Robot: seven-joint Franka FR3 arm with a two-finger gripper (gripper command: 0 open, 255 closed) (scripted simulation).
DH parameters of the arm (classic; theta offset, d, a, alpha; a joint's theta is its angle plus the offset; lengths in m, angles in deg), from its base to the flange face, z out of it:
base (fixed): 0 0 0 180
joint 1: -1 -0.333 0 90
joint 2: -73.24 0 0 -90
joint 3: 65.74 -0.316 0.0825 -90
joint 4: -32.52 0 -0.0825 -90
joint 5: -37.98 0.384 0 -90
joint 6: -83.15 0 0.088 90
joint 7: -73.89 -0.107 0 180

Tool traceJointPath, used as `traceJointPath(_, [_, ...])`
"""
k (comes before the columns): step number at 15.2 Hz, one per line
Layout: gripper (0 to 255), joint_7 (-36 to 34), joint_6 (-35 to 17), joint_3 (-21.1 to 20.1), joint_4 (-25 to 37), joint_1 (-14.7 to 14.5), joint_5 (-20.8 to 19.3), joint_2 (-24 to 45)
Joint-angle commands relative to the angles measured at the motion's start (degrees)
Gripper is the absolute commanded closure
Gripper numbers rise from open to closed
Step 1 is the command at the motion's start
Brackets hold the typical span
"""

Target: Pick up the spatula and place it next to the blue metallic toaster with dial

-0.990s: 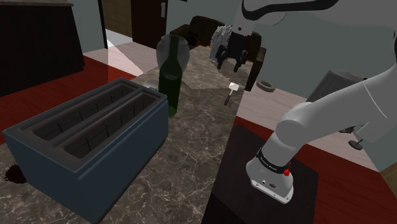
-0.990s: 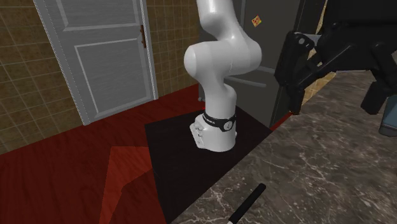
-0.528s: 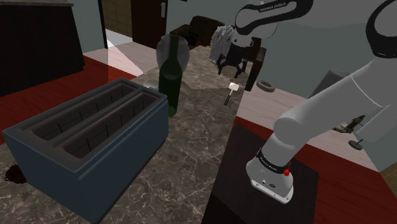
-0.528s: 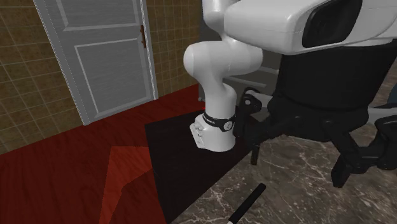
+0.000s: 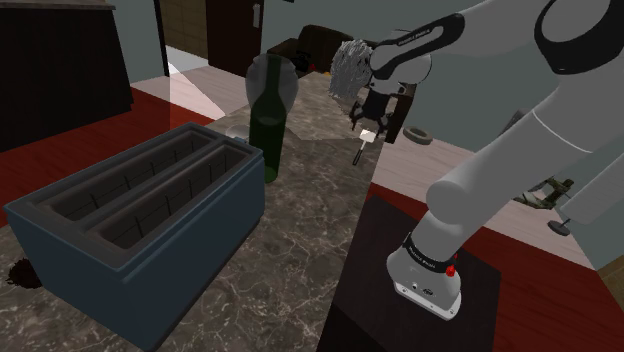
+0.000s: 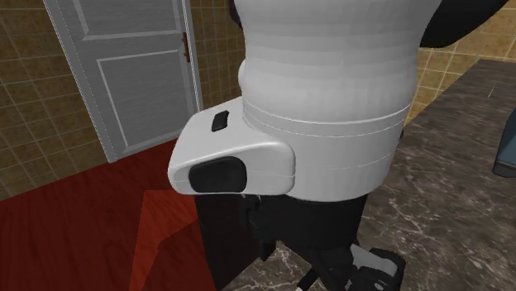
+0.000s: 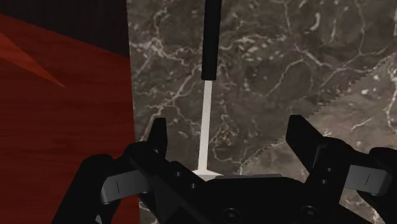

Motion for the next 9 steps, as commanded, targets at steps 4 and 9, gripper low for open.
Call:
traceJointPath(4, [0,-1.53,-4.11,1.06,-1.0,1.17,0.12,3.19])
traceJointPath(9, [0,-1.07,-7.99,1.19,-2.76,1.0,0.73,5.36])
